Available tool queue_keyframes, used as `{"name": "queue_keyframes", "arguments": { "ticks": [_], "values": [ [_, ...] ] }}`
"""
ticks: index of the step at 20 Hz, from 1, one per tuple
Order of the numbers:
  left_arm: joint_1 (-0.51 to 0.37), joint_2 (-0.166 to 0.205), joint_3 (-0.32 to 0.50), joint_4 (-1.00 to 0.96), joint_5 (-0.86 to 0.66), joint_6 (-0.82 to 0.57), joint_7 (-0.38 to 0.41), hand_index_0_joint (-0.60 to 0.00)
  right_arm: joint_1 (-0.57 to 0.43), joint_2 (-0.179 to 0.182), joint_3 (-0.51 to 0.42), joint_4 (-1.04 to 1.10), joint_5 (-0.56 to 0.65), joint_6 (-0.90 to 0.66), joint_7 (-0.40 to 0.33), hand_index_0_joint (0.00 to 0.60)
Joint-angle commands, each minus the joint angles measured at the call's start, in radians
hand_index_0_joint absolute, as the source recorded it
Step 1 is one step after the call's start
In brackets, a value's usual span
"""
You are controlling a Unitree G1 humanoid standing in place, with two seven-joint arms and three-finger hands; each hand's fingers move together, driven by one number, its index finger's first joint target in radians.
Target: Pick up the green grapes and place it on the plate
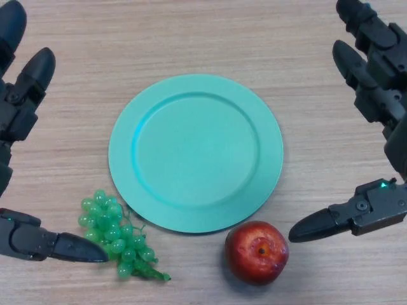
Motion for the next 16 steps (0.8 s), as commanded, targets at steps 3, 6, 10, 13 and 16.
{"name": "queue_keyframes", "arguments": {
  "ticks": [3,6,10,13,16],
  "values": [
    [-0.001,0.031,0.063,-0.029,-0.021,-0.159,-0.016,0.000,-0.039,0.002,-0.061,-0.051,-0.040,-0.084,-0.006,0.000],
    [0.007,0.023,0.057,-0.028,-0.008,-0.170,-0.020,0.000,-0.040,0.019,-0.052,-0.051,-0.060,-0.079,0.006,0.000],
    [0.024,0.003,0.046,-0.013,0.018,-0.205,-0.031,0.000,-0.047,0.053,-0.039,-0.051,-0.098,-0.056,0.037,0.000],
    [0.069,-0.050,-0.007,0.064,0.234,-0.392,-0.057,0.000,-0.061,0.086,-0.021,-0.051,-0.128,-0.033,0.059,0.000],
    [0.129,-0.078,-0.036,0.154,0.346,-0.533,-0.035,0.000,-0.075,0.106,-0.002,-0.051,-0.152,-0.022,0.074,0.000]
  ]
}}
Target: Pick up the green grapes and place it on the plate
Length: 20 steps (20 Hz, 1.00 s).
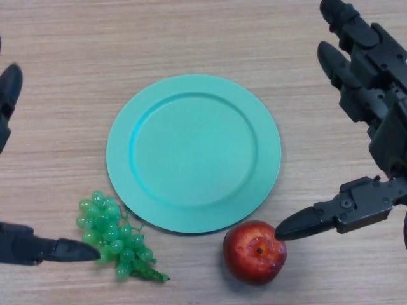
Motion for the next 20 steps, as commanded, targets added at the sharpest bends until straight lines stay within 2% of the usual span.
{"name": "queue_keyframes", "arguments": {
  "ticks": [1,7,10,12,17,18,19,20],
  "values": [
    [0.036,0.016,0.021,0.032,0.049,-0.228,0.024,0.000,-0.047,0.002,-0.033,-0.051,-0.055,-0.084,0.010,0.000],
    [0.124,0.014,0.019,0.262,0.185,-0.464,0.039,0.000,-0.043,0.028,-0.015,-0.051,-0.081,-0.082,0.028,0.000],
    [0.126,0.014,0.022,0.358,0.264,-0.549,0.042,0.000,-0.039,0.034,-0.012,-0.051,-0.077,-0.086,0.027,0.000],
    [0.121,0.014,0.007,0.431,0.326,-0.608,0.074,0.000,-0.037,0.027,-0.012,-0.051,-0.064,-0.089,0.015,0.000],
    [0.100,0.014,-0.107,0.606,0.539,-0.727,0.292,0.000,-0.041,-0.009,-0.015,-0.051,-0.024,-0.097,-0.018,0.000],
    [0.095,0.014,-0.119,0.624,0.556,-0.730,0.320,0.000,-0.041,-0.012,-0.016,-0.051,-0.022,-0.099,-0.020,0.000],
    [0.081,0.014,-0.147,0.668,0.569,-0.732,0.380,0.000,-0.041,-0.016,-0.016,-0.051,-0.018,-0.100,-0.022,0.000],
    [0.073,0.014,-0.162,0.689,0.570,-0.728,0.398,0.000,-0.040,-0.016,-0.016,-0.051,-0.018,-0.100,-0.021,0.000]
  ]
}}
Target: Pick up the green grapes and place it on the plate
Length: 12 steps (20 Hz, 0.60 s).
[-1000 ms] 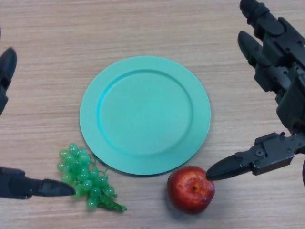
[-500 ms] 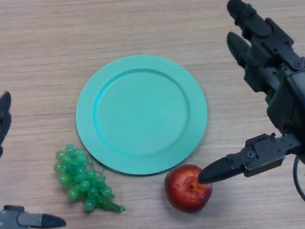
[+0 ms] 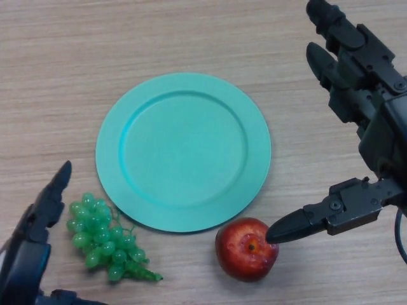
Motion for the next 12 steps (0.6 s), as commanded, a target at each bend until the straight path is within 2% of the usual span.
{"name": "queue_keyframes", "arguments": {
  "ticks": [1,7,8,9,10,11,12],
  "values": [
    [-0.031,0.037,-0.005,0.010,-0.045,-0.094,0.122,0.000,-0.024,-0.026,-0.055,-0.051,0.018,-0.121,-0.030,0.000],
    [-0.076,0.064,-0.076,0.054,-0.136,-0.013,0.162,0.000,-0.018,-0.027,-0.056,-0.051,0.017,-0.120,-0.036,0.000],
    [-0.076,0.064,-0.077,0.054,-0.135,-0.012,0.162,-0.050,-0.019,-0.026,-0.056,-0.051,0.016,-0.119,-0.036,0.000],
    [-0.073,0.065,-0.081,0.058,-0.126,-0.014,0.166,-0.199,-0.020,-0.024,-0.056,-0.051,0.017,-0.118,-0.036,0.000],
    [-0.070,0.066,-0.084,0.063,-0.119,-0.016,0.170,-0.299,-0.021,-0.024,-0.057,-0.051,0.018,-0.117,-0.037,0.000],
    [-0.062,0.066,-0.089,0.075,-0.120,-0.021,0.176,-0.449,-0.024,-0.025,-0.058,-0.051,0.023,-0.118,-0.040,0.000],
    [-0.046,0.070,-0.096,0.078,-0.149,-0.021,0.146,-0.549,-0.024,-0.026,-0.058,-0.051,0.026,-0.119,-0.044,0.000]
  ]
}}
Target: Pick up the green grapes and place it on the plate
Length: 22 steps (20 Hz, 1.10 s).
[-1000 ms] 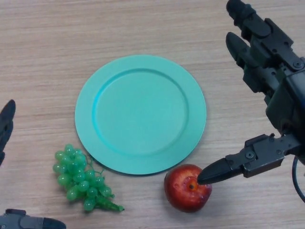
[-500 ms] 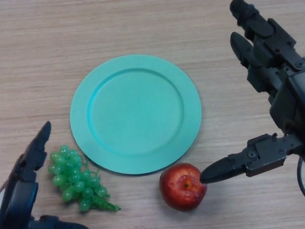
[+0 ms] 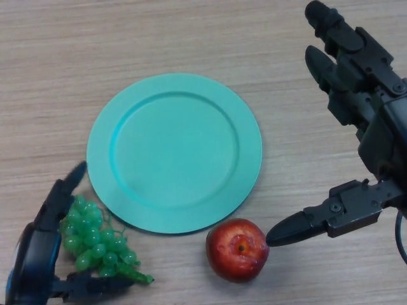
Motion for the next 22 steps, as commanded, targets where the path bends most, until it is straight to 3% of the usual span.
{"name": "queue_keyframes", "arguments": {
  "ticks": [1,4,5,7,11,14,19,22],
  "values": [
    [0.035,0.038,0.015,-0.039,-0.107,-0.068,-0.033,-0.600,-0.029,-0.022,-0.056,-0.051,0.011,-0.118,-0.045,0.000],
    [0.046,0.040,0.023,-0.040,-0.133,-0.055,-0.092,-0.600,-0.030,-0.037,-0.058,-0.051,0.035,-0.121,-0.068,0.000],
    [0.080,0.042,0.025,-0.082,-0.214,-0.016,-0.191,-0.600,-0.033,-0.049,-0.053,-0.051,0.050,-0.120,-0.087,0.000],
    [0.113,0.030,0.048,-0.155,-0.298,0.036,-0.277,-0.600,-0.036,-0.074,-0.050,-0.051,0.078,-0.129,-0.114,0.000],
    [0.131,0.001,0.118,-0.374,-0.380,0.212,-0.275,-0.600,-0.036,-0.101,-0.039,-0.051,0.096,-0.140,-0.140,0.000],
    [0.120,-0.001,0.154,-0.507,-0.322,0.244,-0.308,-0.600,-0.039,-0.108,-0.037,-0.051,0.107,-0.145,-0.153,0.000],
    [0.000,0.002,0.197,-0.708,-0.259,0.384,-0.293,-0.600,-0.038,-0.139,-0.043,-0.051,0.140,-0.168,-0.176,0.000],
    [-0.061,0.032,0.215,-0.771,-0.212,0.391,-0.294,-0.600,-0.030,-0.154,-0.038,-0.051,0.143,-0.192,-0.184,0.000]
  ]
}}
